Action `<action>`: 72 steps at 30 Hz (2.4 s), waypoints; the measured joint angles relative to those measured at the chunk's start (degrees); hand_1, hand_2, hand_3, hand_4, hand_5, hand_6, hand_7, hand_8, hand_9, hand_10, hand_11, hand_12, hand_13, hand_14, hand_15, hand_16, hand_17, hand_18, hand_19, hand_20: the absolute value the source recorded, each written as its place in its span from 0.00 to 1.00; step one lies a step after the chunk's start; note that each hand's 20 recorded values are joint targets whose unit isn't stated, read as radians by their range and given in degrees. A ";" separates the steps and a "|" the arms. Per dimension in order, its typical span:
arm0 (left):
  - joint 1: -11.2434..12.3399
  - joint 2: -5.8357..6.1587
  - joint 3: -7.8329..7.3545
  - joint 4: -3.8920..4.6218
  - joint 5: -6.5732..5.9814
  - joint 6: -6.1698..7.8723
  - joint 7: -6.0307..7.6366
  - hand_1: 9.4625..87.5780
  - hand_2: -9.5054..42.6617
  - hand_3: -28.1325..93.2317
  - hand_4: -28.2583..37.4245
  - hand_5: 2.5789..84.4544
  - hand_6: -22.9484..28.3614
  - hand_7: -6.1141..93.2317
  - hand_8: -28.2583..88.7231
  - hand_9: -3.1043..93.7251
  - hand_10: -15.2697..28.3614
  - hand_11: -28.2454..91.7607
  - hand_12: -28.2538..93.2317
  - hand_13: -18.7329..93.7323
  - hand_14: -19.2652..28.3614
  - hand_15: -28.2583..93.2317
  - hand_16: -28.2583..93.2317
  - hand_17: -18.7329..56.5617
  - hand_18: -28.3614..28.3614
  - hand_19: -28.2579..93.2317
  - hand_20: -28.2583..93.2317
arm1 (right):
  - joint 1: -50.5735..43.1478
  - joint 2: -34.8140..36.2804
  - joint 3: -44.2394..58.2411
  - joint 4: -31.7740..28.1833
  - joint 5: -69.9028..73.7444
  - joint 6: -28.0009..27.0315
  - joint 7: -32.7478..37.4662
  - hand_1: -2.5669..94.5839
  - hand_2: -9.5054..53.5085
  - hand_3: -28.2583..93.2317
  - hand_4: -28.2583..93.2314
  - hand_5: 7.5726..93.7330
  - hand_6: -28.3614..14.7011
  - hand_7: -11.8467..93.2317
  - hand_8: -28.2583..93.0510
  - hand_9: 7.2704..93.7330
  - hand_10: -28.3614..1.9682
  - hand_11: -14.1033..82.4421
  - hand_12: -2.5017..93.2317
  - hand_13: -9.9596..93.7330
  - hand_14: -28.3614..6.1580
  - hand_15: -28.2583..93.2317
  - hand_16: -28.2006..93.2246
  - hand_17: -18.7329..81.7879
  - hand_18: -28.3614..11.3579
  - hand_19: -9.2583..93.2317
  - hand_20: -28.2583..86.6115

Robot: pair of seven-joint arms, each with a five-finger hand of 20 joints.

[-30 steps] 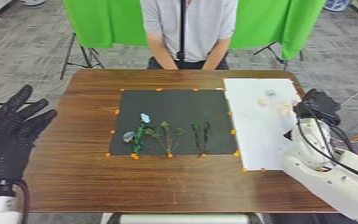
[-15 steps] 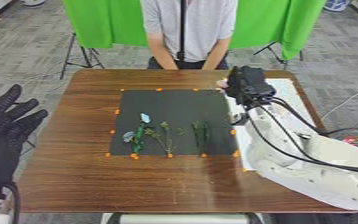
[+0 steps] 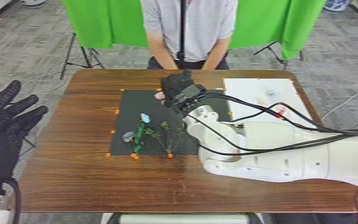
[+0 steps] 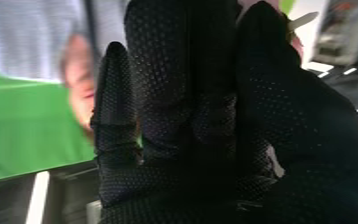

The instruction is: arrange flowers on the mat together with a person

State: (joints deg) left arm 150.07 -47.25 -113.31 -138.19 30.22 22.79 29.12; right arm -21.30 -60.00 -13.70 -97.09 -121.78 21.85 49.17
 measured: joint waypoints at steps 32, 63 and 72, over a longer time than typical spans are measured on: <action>-2.89 -1.38 0.75 0.55 1.63 -1.96 -3.15 0.16 0.32 0.85 0.04 0.36 0.54 0.18 0.17 0.35 0.71 0.41 0.34 0.36 0.86 0.63 0.19 0.13 0.85 0.58 0.40 | 4.68 -5.10 -12.08 2.71 -0.18 -9.74 1.88 0.59 0.00 0.77 0.00 0.80 0.78 0.27 0.21 0.91 0.70 0.23 0.38 0.79 0.71 0.62 0.48 0.39 0.24 0.83 0.33; -1.88 -1.62 0.75 0.67 1.47 -2.01 -2.82 0.16 0.32 0.84 0.04 0.36 0.54 0.18 0.16 0.35 0.71 0.41 0.34 0.36 0.86 0.63 0.19 0.13 0.85 0.58 0.40 | 4.12 -4.39 -4.92 -0.82 -0.19 -12.23 1.57 0.50 0.00 0.83 0.00 0.70 0.76 0.26 0.16 0.82 0.61 0.35 0.28 0.75 0.58 0.69 0.39 0.36 0.21 0.79 0.39; -0.83 -0.71 1.24 1.00 0.21 -1.52 -1.08 0.15 0.33 0.84 0.03 0.36 0.53 0.18 0.16 0.35 0.71 0.40 0.34 0.36 0.86 0.63 0.19 0.13 0.85 0.58 0.40 | -6.37 3.52 15.70 -9.74 9.27 -8.21 -1.54 0.38 0.06 0.84 0.01 0.67 0.70 0.26 0.13 0.74 0.49 0.36 0.19 0.70 0.45 0.68 0.36 0.33 0.17 0.76 0.39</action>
State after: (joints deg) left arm 149.24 -47.95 -112.07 -137.19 30.43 21.26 28.04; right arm -27.66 -56.48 2.01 -106.84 -112.51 13.63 47.63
